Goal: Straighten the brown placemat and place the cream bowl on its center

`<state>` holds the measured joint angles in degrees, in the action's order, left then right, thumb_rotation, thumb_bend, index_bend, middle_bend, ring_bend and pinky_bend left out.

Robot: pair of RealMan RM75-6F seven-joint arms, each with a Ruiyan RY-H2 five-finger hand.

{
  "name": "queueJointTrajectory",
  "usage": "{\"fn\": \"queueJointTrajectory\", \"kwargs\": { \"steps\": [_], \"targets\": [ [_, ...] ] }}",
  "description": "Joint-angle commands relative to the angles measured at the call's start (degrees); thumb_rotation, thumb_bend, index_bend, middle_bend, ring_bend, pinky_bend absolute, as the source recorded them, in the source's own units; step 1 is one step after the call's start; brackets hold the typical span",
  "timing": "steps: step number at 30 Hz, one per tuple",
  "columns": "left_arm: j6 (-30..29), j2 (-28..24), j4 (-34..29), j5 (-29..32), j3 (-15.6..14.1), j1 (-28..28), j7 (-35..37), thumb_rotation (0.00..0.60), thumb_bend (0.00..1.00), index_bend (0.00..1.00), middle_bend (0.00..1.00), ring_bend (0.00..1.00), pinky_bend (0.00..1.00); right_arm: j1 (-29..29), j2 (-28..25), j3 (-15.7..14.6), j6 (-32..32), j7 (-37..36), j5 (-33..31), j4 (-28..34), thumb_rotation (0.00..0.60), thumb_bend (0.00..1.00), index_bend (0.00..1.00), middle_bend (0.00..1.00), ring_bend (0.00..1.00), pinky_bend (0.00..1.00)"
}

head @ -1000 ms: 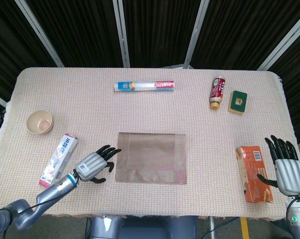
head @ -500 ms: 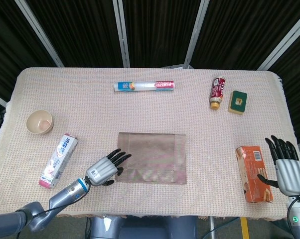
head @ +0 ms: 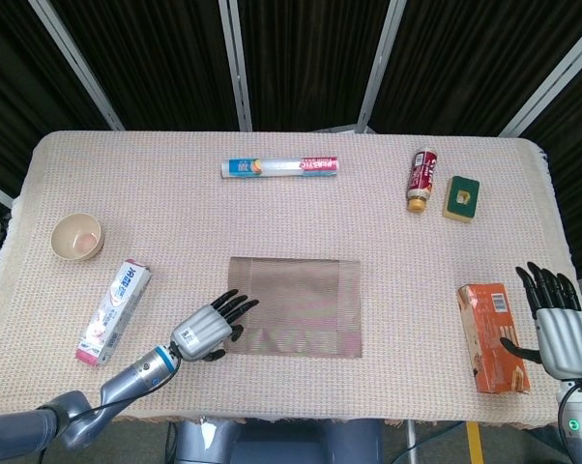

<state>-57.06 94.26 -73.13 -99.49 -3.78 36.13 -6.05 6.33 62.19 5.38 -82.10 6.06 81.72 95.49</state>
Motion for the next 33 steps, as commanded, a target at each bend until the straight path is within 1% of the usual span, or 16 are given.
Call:
{"fn": "queueJointTrajectory", "kwargs": {
  "steps": [1,17,29,33],
  "targets": [
    [0.0,0.1,0.1,0.2,-0.1,0.0,0.0,0.6,0.26,0.51,0.0,0.0,0.0,0.0,0.0,0.0,0.0,0.0,0.0,0.0,0.6,0.0,0.0,0.0,0.0,0.0],
    [0.1,1.9,1.6,1.7,0.3,1.0,0.2,0.6,0.27,0.51,0.0,0.0,0.0,0.1,0.1,0.1,0.1,0.0,-0.2,-0.2,0.6,0.0,0.0,0.0,0.0,0.0],
    [1.1,2.7,1.6,3.0,0.6,1.8,-0.4,0.6,0.36,0.51,0.0,0.0,0.0,0.1,0.0,0.1,0.2,-0.3,-0.3,-0.4,0.6,0.0,0.0,0.0,0.0,0.0],
    [1.3,3.1,1.8,3.5,0.5,1.9,-0.5,0.6,0.37,0.51,0.0,0.0,0.0,0.1,0.0,0.1,0.2,-0.3,-0.3,-0.5,0.6,0.0,0.0,0.0,0.0,0.0]
  ]
}}
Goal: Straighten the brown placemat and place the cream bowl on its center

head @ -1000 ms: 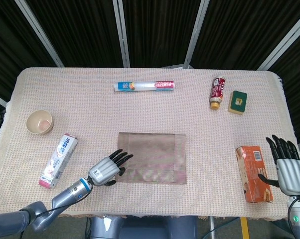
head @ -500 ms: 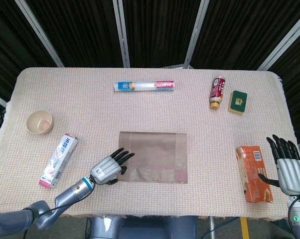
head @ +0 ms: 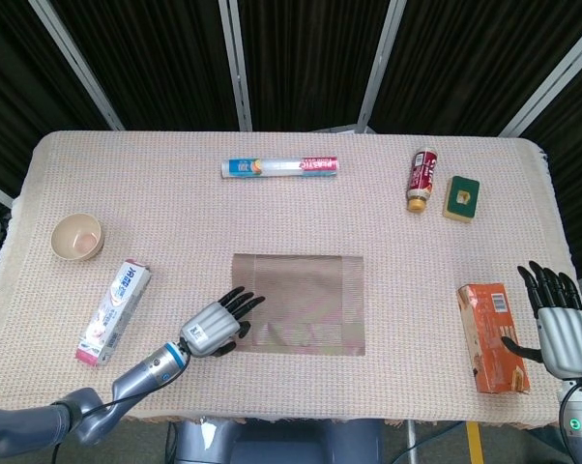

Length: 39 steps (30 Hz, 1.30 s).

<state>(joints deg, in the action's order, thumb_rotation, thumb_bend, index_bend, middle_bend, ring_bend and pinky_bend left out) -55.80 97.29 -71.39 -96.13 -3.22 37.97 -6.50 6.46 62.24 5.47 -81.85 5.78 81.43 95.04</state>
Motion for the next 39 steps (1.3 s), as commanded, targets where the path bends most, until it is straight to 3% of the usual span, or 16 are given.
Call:
{"fn": "queueJointTrajectory", "kwargs": {
  "steps": [1,14,32,39],
  "targets": [
    [0.1,0.2,0.2,0.2,-0.1,0.1,0.0,0.6,0.37,0.51,0.0,0.0,0.0,0.0,0.0,0.0,0.0,0.0,0.0,0.0,0.6,0.0,0.0,0.0,0.0,0.0],
    [0.8,1.3,2.0,2.0,0.0,0.3,0.7,0.6,0.47,0.52,0.0,0.0,0.0,0.0,0.0,0.0,0.1,0.0,-0.2,0.0,0.6,0.0,0.0,0.0,0.0,0.0],
    [0.2,0.9,1.3,2.9,0.4,0.7,1.0,0.6,0.5,0.69,0.0,0.0,0.0,0.1,-0.1,0.1,0.3,-0.4,-0.4,-0.1,0.6,0.0,0.0,0.0,0.0,0.0],
    [-0.6,-1.2,-2.5,4.0,2.9,1.8,0.8,0.6,0.5,0.71,0.0,0.0,0.0,0.2,-0.2,0.1,0.5,-0.7,-0.5,-0.1,0.6,0.0,0.0,0.0,0.0,0.0]
  ]
}}
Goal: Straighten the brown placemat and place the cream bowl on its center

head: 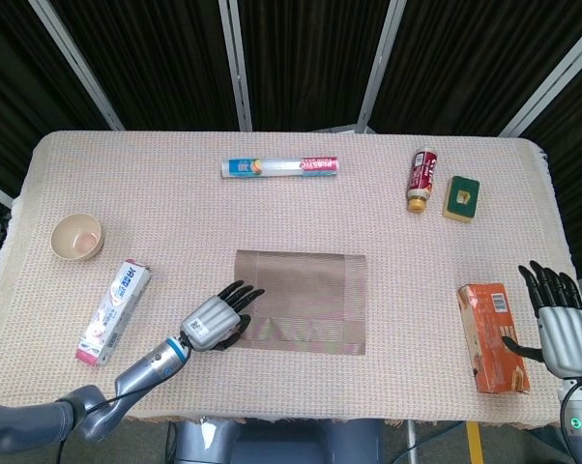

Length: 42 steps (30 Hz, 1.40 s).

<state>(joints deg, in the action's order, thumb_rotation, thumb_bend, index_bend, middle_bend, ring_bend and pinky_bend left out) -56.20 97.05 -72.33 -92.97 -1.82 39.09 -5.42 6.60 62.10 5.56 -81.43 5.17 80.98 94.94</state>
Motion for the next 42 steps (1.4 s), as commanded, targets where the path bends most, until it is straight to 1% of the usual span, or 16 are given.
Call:
{"fn": "queueJointTrajectory", "kwargs": {
  "steps": [1,5,7,8,11,14,17,20,21,24,29,34,38,39,40,42],
  "targets": [
    [-0.2,-1.3,-2.3,1.3,2.4,1.0,-0.3,0.6,0.5,0.71,0.0,0.0,0.0,0.0,-0.1,0.0,0.1,-0.1,-0.1,0.0,0.6,0.0,0.0,0.0,0.0,0.0],
    [2.2,-2.6,-5.6,5.8,6.8,2.8,-0.2,0.6,0.51,0.71,0.0,0.0,0.0,0.0,-0.2,0.2,0.0,-0.5,-0.3,0.2,0.6,0.0,0.0,0.0,0.0,0.0],
    [4.7,-3.2,-7.2,10.0,10.5,4.5,-0.8,0.6,0.52,0.72,0.0,0.0,0.0,0.0,-0.4,0.3,-0.1,-0.8,-0.3,0.3,0.6,0.0,0.0,0.0,0.0,0.0],
    [5.1,-3.3,-7.4,10.7,11.1,4.8,-0.9,0.6,0.52,0.72,0.0,0.0,0.0,-0.1,-0.4,0.3,-0.1,-0.8,-0.4,0.4,0.6,0.0,0.0,0.0,0.0,0.0],
    [8.7,-3.2,-7.5,17.3,16.3,7.9,-2.9,0.6,0.52,0.73,0.0,0.0,0.0,-0.1,-0.6,0.4,-0.2,-1.1,-0.5,0.5,0.6,0.0,0.0,0.0,0.0,0.0],
    [10.7,-2.5,-5.6,23.5,20.4,10.8,-5.8,0.6,0.52,0.74,0.0,0.0,0.0,-0.2,-0.8,0.6,-0.6,-2.1,-0.2,0.5,0.6,0.0,0.0,0.0,0.0,0.0],
    [13.1,-0.9,-1.6,31.7,24.9,14.2,-7.2,0.6,0.52,0.74,0.0,0.0,0.0,-0.3,-0.8,0.8,-0.9,-2.2,-0.3,0.2,0.6,0.0,0.0,0.0,0.0,0.0],
    [15.2,0.2,2.3,37.9,27.9,16.7,-7.2,0.6,0.53,0.75,0.0,0.0,0.0,-0.3,-0.8,1.0,-0.9,-2.3,-0.7,0.1,0.6,0.0,0.0,0.0,0.0,0.0],
    [16.3,0.8,4.8,40.8,29.1,18.0,-7.3,0.6,0.53,0.75,0.0,0.0,0.0,-0.3,-0.8,1.1,-0.9,-2.2,-1.1,0.0,0.6,0.0,0.0,0.0,0.0,0.0],
    [18.2,2.0,10.6,45.9,30.5,20.3,-7.5,0.6,0.53,0.75,0.0,0.0,0.0,-0.3,-0.7,1.3,-0.7,-2.0,-1.7,-0.2,0.6,0.0,0.0,0.0,0.0,0.0],
    [21.7,4.0,21.1,51.1,31.2,22.6,-6.3,0.6,0.52,0.75,0.0,0.0,0.0,-0.2,-0.4,1.6,-0.4,-1.2,-2.8,-0.5,0.6,0.0,0.0,0.0,0.0,0.0],
    [23.6,4.8,29.2,50.7,30.8,22.3,-2.3,0.6,0.52,0.75,0.0,0.0,0.0,0.0,0.2,1.5,0.3,-0.5,-3.6,-1.0,0.6,0.0,0.0,0.0,0.0,0.0],
    [24.2,4.8,32.5,49.0,30.3,20.6,1.9,0.6,0.51,0.74,0.0,0.0,0.0,0.1,0.3,1.5,0.7,-0.3,-3.8,-1.2,0.6,0.0,0.0,0.0,0.0,0.0],
    [24.2,4.7,33.4,48.3,30.0,20.0,3.1,0.6,0.5,0.71,0.0,0.0,0.0,0.1,0.4,1.5,0.8,-0.3,-3.7,-1.2,0.6,0.0,0.0,0.0,0.0,0.0],
    [24.2,4.6,34.0,47.3,29.6,19.5,4.0,0.6,0.45,0.65,0.0,0.0,0.0,0.2,0.4,1.4,0.8,-0.2,-3.7,-1.2,0.6,0.0,0.0,0.0,0.0,0.0],
    [23.7,4.3,35.0,45.5,28.5,18.3,5.1,0.6,0.29,0.42,0.0,0.0,0.0,0.2,0.5,1.4,0.9,-0.1,-3.6,-1.1,0.6,0.0,0.0,0.0,0.0,0.0]
  ]
}}
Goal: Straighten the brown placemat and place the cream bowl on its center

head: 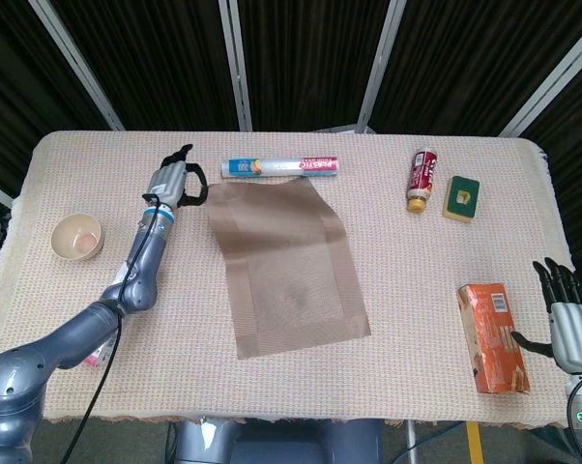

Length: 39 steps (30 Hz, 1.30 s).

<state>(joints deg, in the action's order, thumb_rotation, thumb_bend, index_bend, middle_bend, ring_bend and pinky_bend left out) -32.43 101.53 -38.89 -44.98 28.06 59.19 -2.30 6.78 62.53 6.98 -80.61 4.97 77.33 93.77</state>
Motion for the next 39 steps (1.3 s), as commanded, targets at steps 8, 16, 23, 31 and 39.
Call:
{"fn": "queueJointTrajectory", "kwargs": {
  "steps": [8,16,23,31,39],
  "targets": [
    [-5.3,-5.0,-2.7,-9.5,-5.5,-7.6,5.4,0.6,0.03,0.0,0.0,0.0,0.0,0.4,0.3,-0.6,0.6,0.5,1.0,0.6,0.6,0.0,0.0,0.0,0.0,0.0],
    [-17.1,-19.8,-25.7,-15.2,-9.9,-17.7,1.8,0.6,0.02,0.0,0.0,0.0,0.0,2.7,-0.4,-1.0,2.6,2.8,4.3,1.7,0.6,0.0,0.0,0.0,0.0,0.0],
    [-28.9,-33.3,-49.5,-15.3,-13.9,-27.3,-8.1,0.6,0.02,0.0,0.0,0.0,0.0,9.3,-1.5,-1.7,9.2,2.5,12.0,1.9,0.6,0.0,0.0,0.0,0.0,0.0],
    [-40.5,-39.5,-64.8,-15.2,-17.9,-35.9,-13.3,0.6,0.03,0.0,0.0,0.0,0.0,19.9,-0.7,-2.1,21.9,-1.9,17.8,1.3,0.6,0.0,0.02,0.0,0.0,0.0],
    [-46.6,-40.8,-69.5,-17.5,-21.1,-40.6,-16.0,0.6,0.04,0.0,0.0,0.0,0.0,27.3,6.9,-2.7,31.1,0.1,18.9,-4.9,0.6,0.0,0.1,0.0,0.0,0.0]
  ]
}}
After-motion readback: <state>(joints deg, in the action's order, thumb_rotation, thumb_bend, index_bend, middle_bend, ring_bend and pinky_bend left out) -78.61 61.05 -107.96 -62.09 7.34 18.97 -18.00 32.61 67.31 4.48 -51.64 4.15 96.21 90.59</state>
